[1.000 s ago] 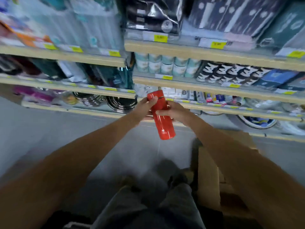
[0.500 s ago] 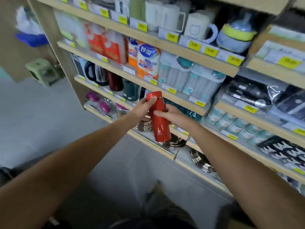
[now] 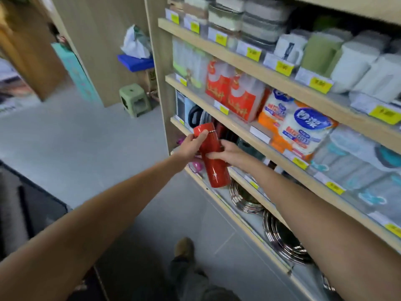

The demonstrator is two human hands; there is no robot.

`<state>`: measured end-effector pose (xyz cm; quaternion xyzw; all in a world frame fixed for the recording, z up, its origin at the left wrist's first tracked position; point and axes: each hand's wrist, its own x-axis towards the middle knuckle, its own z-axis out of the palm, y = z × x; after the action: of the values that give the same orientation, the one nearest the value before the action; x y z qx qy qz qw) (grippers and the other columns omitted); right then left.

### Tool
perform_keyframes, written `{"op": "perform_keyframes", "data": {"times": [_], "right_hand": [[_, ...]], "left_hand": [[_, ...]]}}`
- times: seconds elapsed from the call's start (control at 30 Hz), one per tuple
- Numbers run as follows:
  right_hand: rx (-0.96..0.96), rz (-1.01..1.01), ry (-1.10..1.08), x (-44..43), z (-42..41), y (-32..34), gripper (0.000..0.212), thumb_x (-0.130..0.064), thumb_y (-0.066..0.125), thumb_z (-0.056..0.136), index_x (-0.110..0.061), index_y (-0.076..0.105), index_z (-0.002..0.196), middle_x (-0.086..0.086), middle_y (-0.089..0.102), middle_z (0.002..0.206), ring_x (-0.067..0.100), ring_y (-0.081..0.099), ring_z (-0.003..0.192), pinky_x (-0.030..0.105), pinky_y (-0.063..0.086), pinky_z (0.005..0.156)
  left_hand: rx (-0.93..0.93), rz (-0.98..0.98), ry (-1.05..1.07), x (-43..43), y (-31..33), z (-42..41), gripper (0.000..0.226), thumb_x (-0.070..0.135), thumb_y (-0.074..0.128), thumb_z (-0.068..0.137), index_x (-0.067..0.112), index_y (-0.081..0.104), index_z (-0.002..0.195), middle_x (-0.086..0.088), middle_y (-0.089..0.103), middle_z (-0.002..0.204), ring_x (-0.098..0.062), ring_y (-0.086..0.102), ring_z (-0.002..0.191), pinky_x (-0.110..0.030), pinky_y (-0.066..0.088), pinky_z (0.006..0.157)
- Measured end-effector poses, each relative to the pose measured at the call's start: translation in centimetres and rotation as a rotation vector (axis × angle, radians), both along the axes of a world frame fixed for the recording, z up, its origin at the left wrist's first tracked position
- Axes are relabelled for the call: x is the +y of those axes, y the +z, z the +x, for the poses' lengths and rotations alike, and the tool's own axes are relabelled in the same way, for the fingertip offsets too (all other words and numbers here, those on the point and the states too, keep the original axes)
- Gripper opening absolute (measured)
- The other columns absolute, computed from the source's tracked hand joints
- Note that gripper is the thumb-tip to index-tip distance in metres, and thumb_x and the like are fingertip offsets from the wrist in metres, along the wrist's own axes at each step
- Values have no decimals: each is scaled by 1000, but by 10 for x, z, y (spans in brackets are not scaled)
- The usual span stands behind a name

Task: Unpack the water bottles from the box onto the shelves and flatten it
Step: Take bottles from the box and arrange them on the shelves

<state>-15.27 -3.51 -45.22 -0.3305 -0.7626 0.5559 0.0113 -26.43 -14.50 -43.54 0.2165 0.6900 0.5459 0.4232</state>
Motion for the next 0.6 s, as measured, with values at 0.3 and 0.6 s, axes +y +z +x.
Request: {"op": "perform_keyframes", "data": {"times": [0.3,0.6], "right_hand": [[28,-27,12,56,-182,13,43,-31,78,74,-18,56,108,-3,66,93,15,66,85,25,52,68],[47,61,-16,101,-297,30,53,-33,79,69,-17,54,113,2,67,101,14,68,83,23,52,62]], "left_hand": [[-58,-75,6,39,11,-166,37,42,48,95,18,47,123,-1,53,93,-10,53,70,-24,47,60],[-143,-29,-40,84,15,-285,36,40,48,96,16,50,123,-5,59,100,-25,60,88,-47,48,95]]}}
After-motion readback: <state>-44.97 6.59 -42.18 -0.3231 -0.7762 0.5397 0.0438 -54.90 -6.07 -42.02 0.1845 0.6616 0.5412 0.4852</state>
